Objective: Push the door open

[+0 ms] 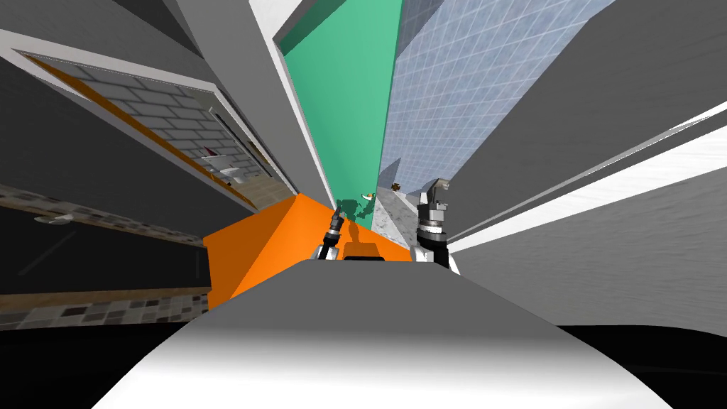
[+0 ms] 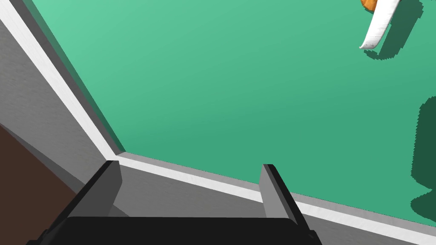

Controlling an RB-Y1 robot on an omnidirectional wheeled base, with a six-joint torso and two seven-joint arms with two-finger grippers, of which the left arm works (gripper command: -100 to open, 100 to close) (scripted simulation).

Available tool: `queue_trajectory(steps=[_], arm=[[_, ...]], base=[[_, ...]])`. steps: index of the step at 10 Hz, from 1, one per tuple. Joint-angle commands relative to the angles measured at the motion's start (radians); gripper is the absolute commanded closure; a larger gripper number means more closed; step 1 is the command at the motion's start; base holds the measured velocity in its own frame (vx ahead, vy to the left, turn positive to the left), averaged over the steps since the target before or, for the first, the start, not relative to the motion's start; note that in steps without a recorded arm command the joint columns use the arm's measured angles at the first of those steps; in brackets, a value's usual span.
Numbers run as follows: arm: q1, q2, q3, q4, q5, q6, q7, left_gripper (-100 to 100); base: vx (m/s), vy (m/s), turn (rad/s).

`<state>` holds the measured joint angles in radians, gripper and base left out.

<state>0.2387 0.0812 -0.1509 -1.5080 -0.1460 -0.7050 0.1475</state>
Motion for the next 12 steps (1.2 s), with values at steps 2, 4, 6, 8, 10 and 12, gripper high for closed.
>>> queue_trajectory(steps=[2, 4, 6, 8, 10, 12], arm=[[-0.025, 0.004, -0.013, 0.068, -0.006, -0.003, 0.007, -100], [-0.041, 0.004, -0.025, 0.121, -0.012, -0.007, 0.011, -100], [-0.057, 0.004, -0.037, 0.172, -0.017, -0.011, 0.014, -100], [-0.064, 0.003, -0.043, 0.198, -0.02, -0.013, 0.016, -100], [-0.079, 0.002, -0.054, 0.247, -0.025, -0.016, 0.019, -100], [-0.094, 0.0, -0.065, 0.295, -0.03, -0.02, 0.023, -100]], base=[[0.089, 0.002, -0.044], [0.09, 0.002, -0.044], [0.106, 0.011, -0.044], [0.086, 0.008, -0.026], [0.068, -0.001, -0.034], [0.089, 0.011, -0.038]])
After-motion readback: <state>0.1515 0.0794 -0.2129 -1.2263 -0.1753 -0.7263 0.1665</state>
